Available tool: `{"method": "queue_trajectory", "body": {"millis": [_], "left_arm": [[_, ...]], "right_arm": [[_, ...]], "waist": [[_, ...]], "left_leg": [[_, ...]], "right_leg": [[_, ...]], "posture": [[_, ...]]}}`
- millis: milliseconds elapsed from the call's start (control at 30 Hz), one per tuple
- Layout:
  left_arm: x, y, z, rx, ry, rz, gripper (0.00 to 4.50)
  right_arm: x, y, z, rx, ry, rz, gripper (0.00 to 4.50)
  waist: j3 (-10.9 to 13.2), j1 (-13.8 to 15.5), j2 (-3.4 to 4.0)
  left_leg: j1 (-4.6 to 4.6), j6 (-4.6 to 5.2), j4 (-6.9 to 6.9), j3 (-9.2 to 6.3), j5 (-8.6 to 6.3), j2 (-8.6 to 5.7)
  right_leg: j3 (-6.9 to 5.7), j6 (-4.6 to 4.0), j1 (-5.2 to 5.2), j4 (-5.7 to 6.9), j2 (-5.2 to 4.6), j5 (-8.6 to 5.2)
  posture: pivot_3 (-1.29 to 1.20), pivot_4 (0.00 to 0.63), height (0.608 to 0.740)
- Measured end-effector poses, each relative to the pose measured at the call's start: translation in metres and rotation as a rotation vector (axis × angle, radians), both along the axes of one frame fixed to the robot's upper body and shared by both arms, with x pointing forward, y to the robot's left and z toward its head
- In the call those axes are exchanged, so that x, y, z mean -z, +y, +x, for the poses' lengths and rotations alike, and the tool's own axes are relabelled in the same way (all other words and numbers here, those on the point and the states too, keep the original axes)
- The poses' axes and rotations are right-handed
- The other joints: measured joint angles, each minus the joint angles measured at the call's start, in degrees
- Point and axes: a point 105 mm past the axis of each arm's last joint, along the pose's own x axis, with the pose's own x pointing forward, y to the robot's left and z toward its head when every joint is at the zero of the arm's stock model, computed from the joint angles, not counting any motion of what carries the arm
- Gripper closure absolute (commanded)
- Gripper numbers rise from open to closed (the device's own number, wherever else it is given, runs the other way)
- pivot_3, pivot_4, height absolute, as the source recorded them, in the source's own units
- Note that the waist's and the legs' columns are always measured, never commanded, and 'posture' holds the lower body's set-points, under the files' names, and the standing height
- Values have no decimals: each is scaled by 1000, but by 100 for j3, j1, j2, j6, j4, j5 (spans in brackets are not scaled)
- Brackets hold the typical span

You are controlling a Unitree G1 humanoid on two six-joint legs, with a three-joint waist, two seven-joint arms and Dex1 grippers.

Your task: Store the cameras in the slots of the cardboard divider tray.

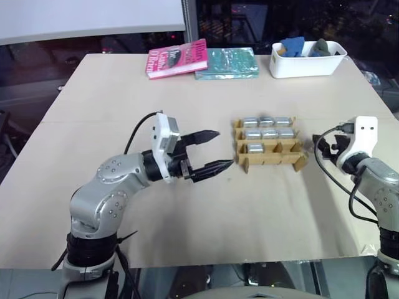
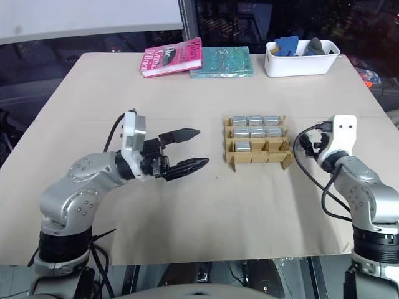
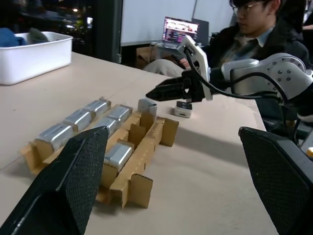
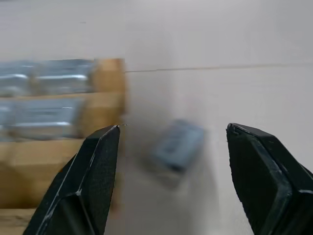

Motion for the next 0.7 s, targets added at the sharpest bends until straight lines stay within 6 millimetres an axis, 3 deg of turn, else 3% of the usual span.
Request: {"method": "queue_trajectory", "body": {"millis": [700], "left_arm": [[8, 14, -25, 126, -13, 123, 70]], "right_arm": [[16, -3, 11, 72, 93, -33, 1034]], "waist": [[1, -15, 3]], "left_leg": [[1, 1, -6, 8, -1, -1]], "right_leg": [[7, -1, -7, -1, 2, -1]], "posture": [[0, 150, 740]]}}
